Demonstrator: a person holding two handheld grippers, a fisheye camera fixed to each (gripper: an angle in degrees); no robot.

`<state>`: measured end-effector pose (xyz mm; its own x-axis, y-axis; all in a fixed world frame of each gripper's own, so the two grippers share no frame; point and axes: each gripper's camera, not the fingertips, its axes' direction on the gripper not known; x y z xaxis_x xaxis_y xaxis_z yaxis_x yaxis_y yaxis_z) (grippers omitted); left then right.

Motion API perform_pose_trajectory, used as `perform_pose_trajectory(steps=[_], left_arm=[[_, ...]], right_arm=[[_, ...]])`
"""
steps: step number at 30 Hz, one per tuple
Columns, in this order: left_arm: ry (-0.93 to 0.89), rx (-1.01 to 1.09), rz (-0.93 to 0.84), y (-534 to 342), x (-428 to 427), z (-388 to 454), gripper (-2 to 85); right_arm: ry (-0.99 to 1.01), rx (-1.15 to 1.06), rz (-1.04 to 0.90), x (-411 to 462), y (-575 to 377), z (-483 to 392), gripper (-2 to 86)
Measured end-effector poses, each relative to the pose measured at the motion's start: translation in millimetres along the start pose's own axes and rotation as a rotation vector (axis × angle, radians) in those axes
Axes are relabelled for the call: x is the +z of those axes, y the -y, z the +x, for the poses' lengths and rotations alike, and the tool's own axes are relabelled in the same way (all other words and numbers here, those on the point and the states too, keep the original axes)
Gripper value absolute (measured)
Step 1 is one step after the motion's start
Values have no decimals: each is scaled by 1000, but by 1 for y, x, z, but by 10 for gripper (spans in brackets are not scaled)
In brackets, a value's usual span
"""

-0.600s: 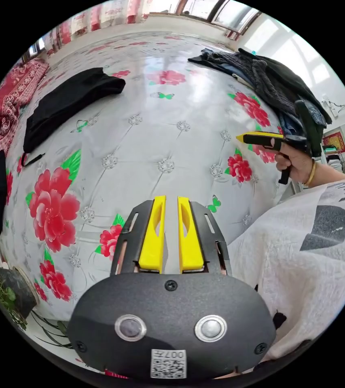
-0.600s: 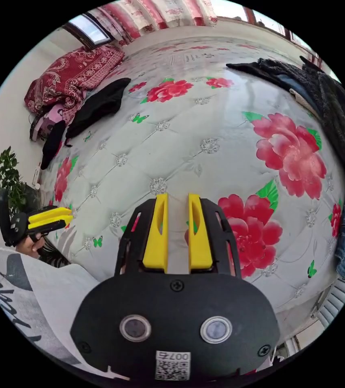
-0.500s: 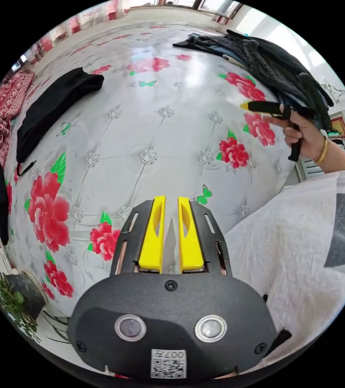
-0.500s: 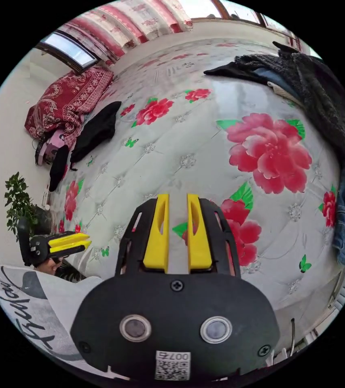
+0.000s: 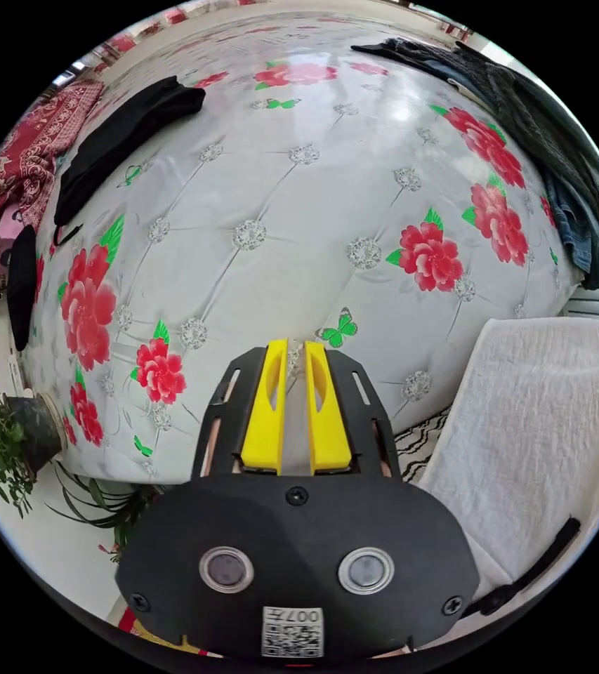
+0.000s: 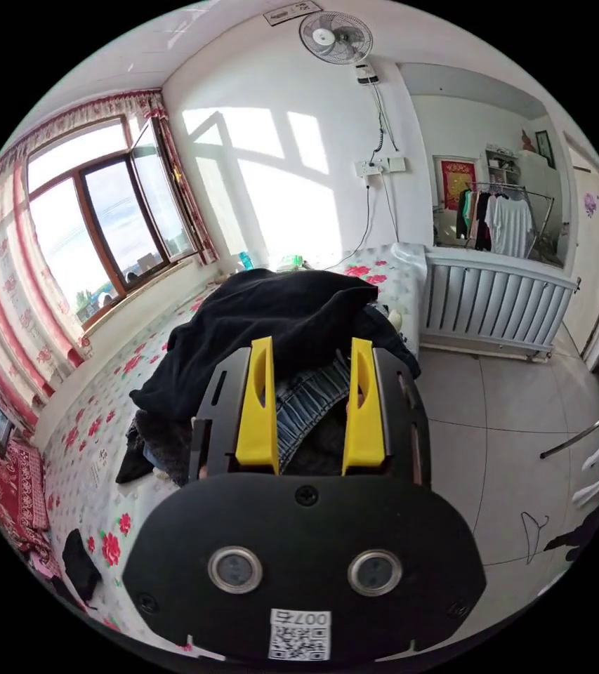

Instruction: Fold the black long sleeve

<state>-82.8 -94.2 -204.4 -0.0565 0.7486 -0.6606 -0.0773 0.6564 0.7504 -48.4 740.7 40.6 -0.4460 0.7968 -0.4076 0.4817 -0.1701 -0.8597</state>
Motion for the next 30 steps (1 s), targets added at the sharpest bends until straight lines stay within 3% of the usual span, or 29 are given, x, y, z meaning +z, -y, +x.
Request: perform_pose_trajectory(steps=[7,9,13,20,23,25,27,29,30], left_arm=[[-146,-68,180,-11,-29,25,64],[-160,-58,247,-14,-48,30,66],[-191,-13,465,-23,-115,37,85],[-274,135,832,-51,-218,48,110],[-279,129,837,-63,-215,36,110],[-296,69,794,-68,-201,18,104],[-324,-26,718,-74,-181,-5,88],[-232,-179,528,-85,-145,-32,88],[-229,-203,520,-92,-138,-39,92]], right_arm=[[95,127,-235,39,32,45,36],[247,39,-98,6,36,31,22],[764,-281,29,-97,29,-45,6],[1399,-827,-6,-261,-141,-163,6],[1699,-985,-192,-314,-236,-195,12],[1776,-1073,-363,-334,-293,-215,18],[1745,-1235,-461,-356,-348,-228,23],[1692,-1343,-409,-374,-396,-225,30],[1667,-1365,-399,-376,-405,-224,32]])
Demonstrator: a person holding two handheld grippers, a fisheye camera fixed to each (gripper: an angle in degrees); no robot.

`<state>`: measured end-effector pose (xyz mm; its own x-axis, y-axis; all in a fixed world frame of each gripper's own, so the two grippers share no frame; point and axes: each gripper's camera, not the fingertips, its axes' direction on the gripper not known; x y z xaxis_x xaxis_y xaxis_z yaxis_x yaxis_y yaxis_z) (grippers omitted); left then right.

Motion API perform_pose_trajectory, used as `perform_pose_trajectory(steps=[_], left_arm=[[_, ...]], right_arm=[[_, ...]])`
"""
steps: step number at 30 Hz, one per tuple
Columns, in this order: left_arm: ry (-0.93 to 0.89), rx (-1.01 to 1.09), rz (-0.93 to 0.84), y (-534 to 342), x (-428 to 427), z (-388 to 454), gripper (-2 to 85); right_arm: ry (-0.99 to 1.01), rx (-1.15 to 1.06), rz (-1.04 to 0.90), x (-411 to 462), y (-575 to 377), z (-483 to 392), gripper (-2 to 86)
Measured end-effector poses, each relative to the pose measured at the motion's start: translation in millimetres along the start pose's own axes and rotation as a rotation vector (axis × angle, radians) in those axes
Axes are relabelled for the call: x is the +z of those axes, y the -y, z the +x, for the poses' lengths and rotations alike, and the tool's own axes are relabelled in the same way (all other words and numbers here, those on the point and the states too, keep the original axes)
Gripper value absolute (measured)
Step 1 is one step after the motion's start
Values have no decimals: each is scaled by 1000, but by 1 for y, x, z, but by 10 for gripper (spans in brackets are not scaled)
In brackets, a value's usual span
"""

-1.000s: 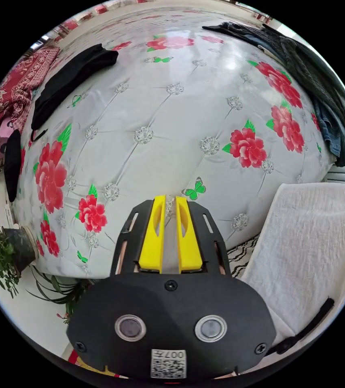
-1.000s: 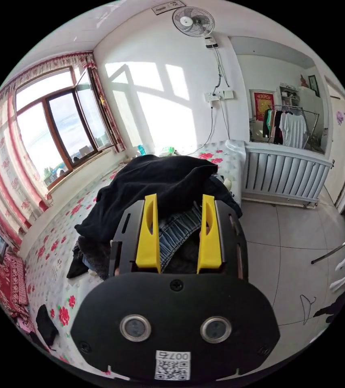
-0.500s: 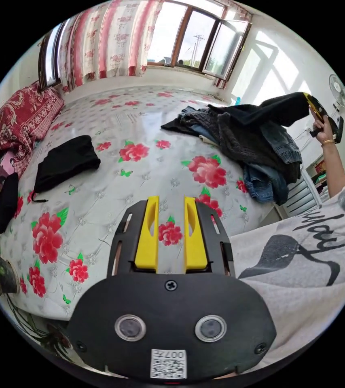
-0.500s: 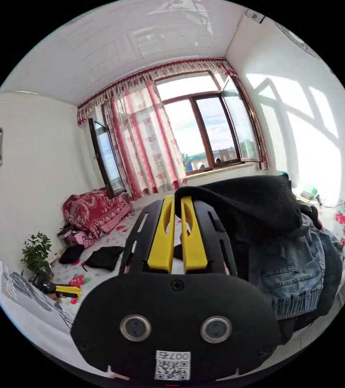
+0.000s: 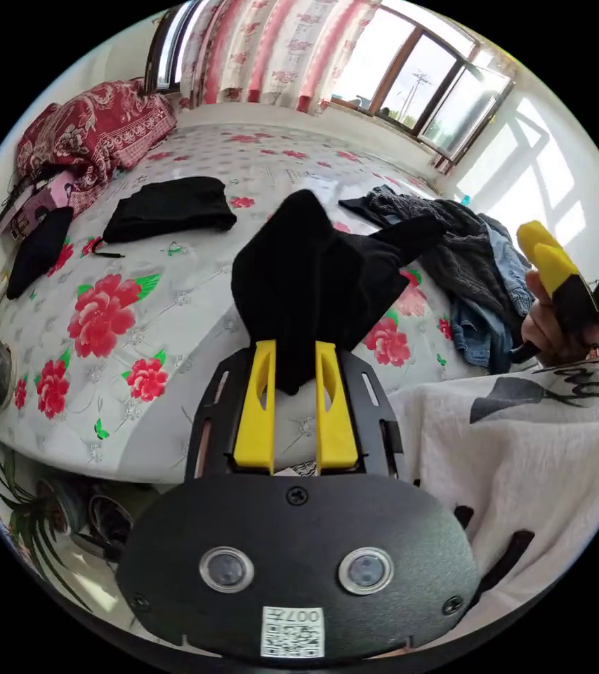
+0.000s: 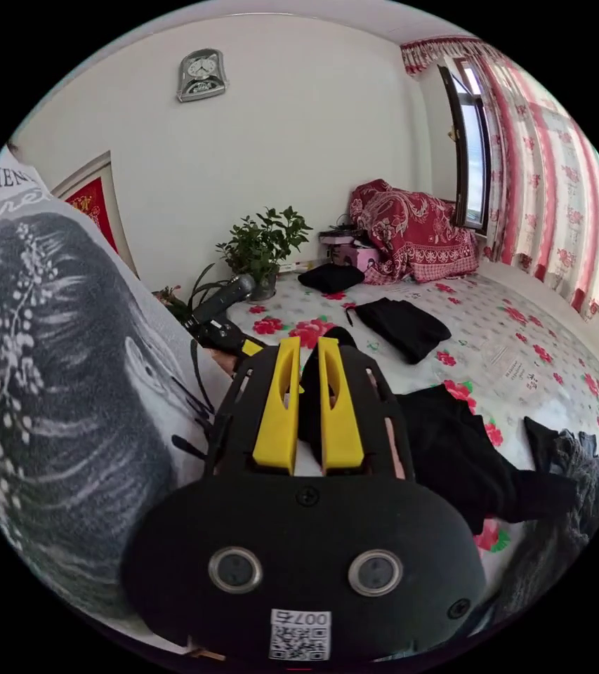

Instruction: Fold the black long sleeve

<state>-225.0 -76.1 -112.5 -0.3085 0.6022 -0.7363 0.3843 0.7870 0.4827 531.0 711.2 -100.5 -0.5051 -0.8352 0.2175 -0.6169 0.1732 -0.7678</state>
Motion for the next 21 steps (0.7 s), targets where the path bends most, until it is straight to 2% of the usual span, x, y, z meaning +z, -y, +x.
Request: perform_pose_trajectory(steps=[4,8,11,16,21], left_arm=[[-102,-210,7,-42,-10,-62,108],[-78,-270,-9,-49,-15,-88,112],[-120,-303,-33,-36,-5,-104,121],[-145,-338,-124,-16,24,-124,135],[-134,-377,-221,-7,58,-148,126]], right_arm=[[-81,107,-149,41,-23,10,45],[-151,335,-258,66,-54,48,61],[-232,388,-306,84,-64,61,74],[-149,316,-349,130,-53,48,90],[-146,142,-527,203,-63,13,90]])
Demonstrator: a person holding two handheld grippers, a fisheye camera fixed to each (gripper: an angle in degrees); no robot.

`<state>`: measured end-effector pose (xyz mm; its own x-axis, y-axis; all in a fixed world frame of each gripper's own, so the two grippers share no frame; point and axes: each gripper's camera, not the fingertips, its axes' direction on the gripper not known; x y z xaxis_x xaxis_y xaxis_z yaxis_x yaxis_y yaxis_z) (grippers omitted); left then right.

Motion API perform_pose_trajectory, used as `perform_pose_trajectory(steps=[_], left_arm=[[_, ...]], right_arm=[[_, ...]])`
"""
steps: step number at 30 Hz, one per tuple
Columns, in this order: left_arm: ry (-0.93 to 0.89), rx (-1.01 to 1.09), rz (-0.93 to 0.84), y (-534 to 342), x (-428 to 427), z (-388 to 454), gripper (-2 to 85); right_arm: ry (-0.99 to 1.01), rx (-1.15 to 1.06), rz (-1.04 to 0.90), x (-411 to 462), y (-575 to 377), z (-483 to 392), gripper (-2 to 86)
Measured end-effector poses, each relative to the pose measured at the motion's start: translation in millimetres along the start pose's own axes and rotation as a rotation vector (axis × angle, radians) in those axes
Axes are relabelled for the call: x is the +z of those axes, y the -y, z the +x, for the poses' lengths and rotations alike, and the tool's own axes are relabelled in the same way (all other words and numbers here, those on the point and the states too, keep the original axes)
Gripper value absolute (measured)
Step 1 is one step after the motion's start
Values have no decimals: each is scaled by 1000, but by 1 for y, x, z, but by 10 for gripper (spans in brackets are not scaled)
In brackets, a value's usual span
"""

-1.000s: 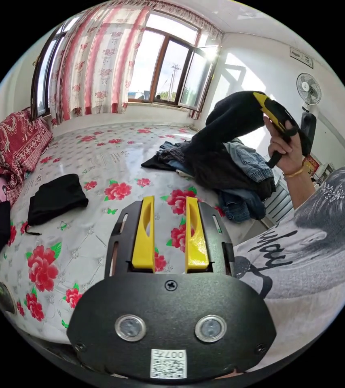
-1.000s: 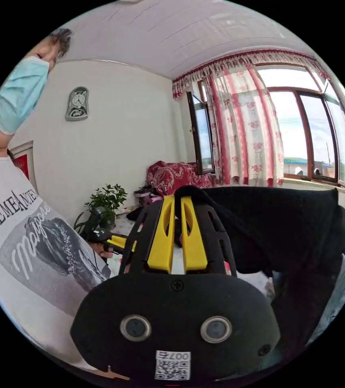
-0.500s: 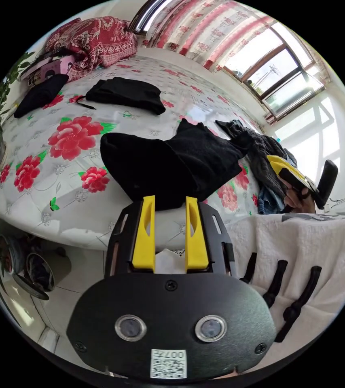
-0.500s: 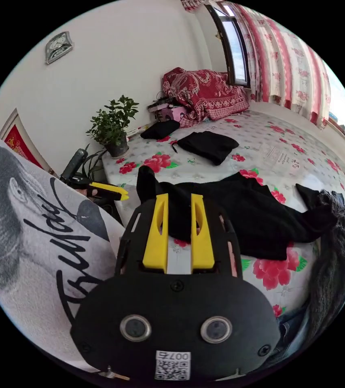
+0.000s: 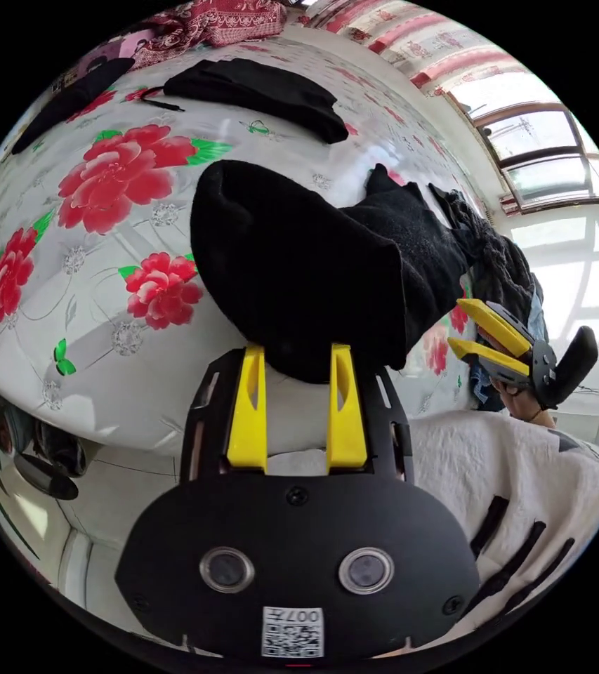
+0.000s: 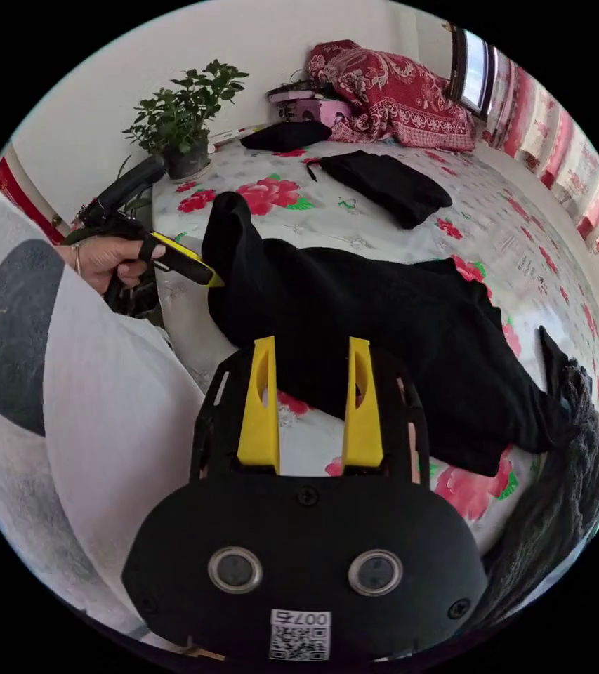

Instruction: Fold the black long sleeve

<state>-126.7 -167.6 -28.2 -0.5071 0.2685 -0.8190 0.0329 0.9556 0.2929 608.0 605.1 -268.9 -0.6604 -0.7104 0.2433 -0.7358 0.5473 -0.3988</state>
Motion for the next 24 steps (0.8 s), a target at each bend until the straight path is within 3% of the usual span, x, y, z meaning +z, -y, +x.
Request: perform_pose_trajectory(steps=[4,5,7,9,12,17,20,24], left_arm=[[-3,22,-78,14,18,-7,77],[-15,39,-69,14,14,-7,59],[-40,62,-12,11,-2,-4,46],[-37,124,72,3,-28,7,41],[-62,211,199,-13,-75,25,32],[-67,353,463,-46,-175,69,14],[-54,471,673,-81,-244,102,8],[-37,622,912,-138,-320,147,5]], right_arm=[[-106,-59,-280,72,0,-10,60],[-196,-54,-308,81,-1,-9,44],[-196,-46,-277,72,2,-3,28],[-155,54,-181,44,8,13,17],[-165,225,112,-37,6,39,8],[-330,374,595,-221,-25,55,5],[-409,374,878,-321,-68,40,5],[-561,224,1092,-402,-109,-10,6]])
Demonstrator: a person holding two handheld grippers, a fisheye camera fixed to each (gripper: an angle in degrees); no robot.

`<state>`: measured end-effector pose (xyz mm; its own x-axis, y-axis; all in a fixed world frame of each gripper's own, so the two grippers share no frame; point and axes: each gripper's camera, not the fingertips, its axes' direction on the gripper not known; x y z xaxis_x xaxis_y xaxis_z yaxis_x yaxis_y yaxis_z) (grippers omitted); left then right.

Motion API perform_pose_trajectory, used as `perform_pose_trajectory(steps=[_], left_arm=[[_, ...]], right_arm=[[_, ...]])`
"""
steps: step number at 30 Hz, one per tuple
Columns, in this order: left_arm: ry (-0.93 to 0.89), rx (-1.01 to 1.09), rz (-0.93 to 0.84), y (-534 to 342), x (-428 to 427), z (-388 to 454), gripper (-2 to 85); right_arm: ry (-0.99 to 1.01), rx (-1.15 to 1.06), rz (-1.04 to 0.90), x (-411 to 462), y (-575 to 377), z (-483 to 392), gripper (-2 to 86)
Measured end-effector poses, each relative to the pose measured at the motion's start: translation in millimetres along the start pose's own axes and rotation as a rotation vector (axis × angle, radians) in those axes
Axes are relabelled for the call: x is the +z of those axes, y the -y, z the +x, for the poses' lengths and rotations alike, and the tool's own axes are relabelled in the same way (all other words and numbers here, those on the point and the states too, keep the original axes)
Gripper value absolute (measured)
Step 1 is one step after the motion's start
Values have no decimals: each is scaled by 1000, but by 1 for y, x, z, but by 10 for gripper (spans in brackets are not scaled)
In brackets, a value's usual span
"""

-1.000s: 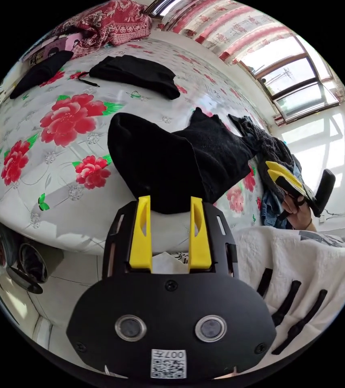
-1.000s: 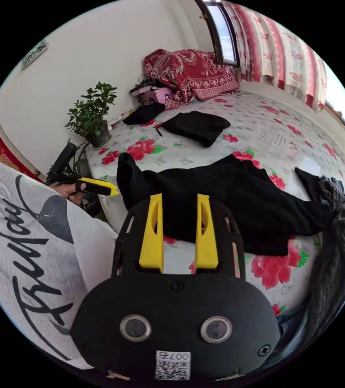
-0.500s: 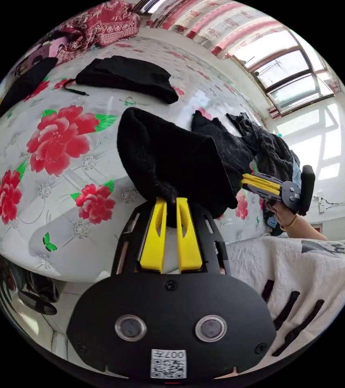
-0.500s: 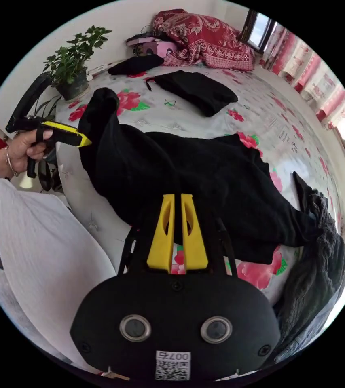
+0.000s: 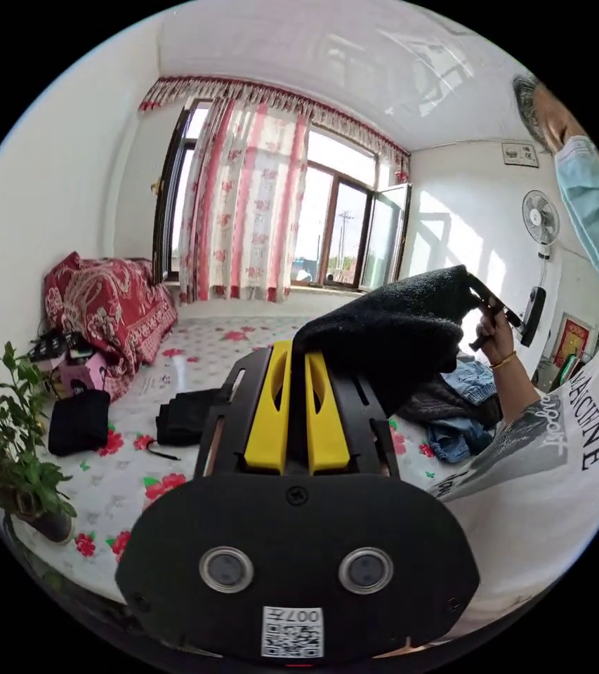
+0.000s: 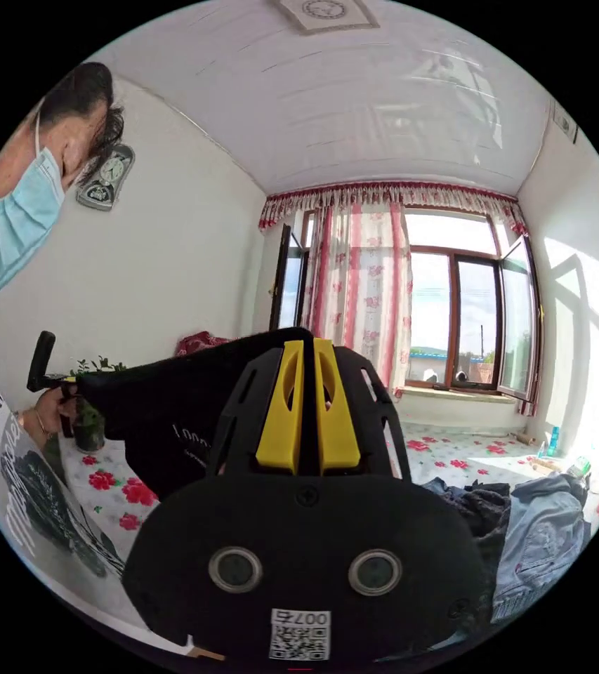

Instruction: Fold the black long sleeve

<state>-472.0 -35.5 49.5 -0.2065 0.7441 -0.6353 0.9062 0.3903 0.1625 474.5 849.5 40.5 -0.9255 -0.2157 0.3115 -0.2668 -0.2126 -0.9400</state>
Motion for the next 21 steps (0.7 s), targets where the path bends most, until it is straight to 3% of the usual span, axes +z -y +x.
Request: perform_pose_trajectory(steps=[5,10,12,16,19,21], left_arm=[[107,200,299,47,-93,74,9],[201,294,409,71,-108,110,20],[220,273,343,84,-81,104,29],[214,89,-45,83,58,36,69],[317,-137,-355,17,155,-32,79],[370,-193,-435,-35,173,-51,80]], right_arm=[[-79,-120,249,-78,47,-2,7],[-77,-101,299,-81,68,23,9],[-84,-85,242,-59,69,34,10],[-45,49,-111,47,34,81,14],[-58,117,-430,123,-46,113,12],[-102,166,-615,145,-108,129,8]])
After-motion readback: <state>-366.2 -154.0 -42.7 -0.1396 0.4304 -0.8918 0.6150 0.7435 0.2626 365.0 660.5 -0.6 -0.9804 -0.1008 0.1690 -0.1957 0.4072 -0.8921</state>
